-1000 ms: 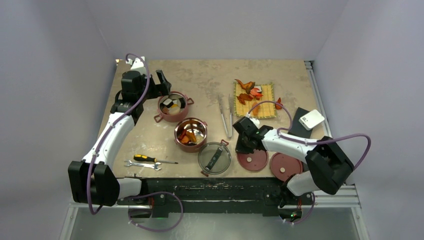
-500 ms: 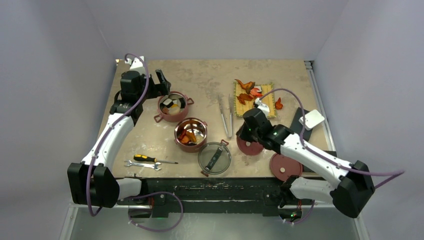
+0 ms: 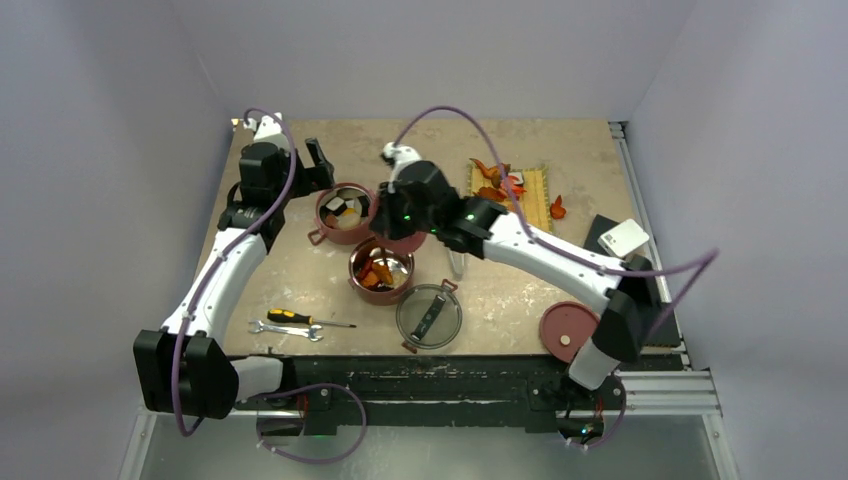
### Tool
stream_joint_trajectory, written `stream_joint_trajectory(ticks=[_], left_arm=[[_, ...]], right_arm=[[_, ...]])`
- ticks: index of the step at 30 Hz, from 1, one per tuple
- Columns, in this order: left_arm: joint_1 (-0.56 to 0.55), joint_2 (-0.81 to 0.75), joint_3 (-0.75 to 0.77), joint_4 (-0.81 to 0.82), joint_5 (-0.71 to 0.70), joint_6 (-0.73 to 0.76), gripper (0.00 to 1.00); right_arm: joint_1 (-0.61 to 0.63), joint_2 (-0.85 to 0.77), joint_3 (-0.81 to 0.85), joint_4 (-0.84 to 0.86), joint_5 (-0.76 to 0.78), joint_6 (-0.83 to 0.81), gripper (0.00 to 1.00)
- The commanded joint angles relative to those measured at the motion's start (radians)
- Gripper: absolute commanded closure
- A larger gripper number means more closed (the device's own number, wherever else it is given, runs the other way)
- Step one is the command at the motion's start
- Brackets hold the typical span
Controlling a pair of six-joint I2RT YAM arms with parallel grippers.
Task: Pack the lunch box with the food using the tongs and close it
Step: Close the box lid on the packing box.
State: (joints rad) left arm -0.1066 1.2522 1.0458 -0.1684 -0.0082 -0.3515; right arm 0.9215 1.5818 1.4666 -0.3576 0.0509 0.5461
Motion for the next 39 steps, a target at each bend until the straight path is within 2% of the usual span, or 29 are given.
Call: stream_joint_trajectory(ticks=[1,6,11,21,32,39], left_arm=[[0.017,-0.043,0.042,0.001,-0.077,0.010,0.00],[0.027,-0.046,0.041,0.003,-0.072,0.009,0.01],[0.027,-0.053,0.044,0.004,-0.072,0.015,0.01],[0.027,-0.046,0.043,0.009,-0.039,0.010,0.01],[0.027,-0.040,0.042,0.013,-0.017,0.008,0.01],[0.027,-0.035,0.043,0.013,-0.004,0.006,0.01]], right_arm=[[0.082,0.168,0.166,-0.069,-0.008,-0.088,1.00],[0.116,0.352,0.327,-0.204,0.042,-0.092,1.00],[0.147,0.430,0.392,-0.291,0.075,-0.087,1.00],[0.158,0.422,0.348,-0.326,0.016,-0.040,1.00],[0.161,0.425,0.317,-0.235,-0.088,-0.041,1.00],[0.163,0.446,0.314,-0.246,-0.089,-0.040,1.00]])
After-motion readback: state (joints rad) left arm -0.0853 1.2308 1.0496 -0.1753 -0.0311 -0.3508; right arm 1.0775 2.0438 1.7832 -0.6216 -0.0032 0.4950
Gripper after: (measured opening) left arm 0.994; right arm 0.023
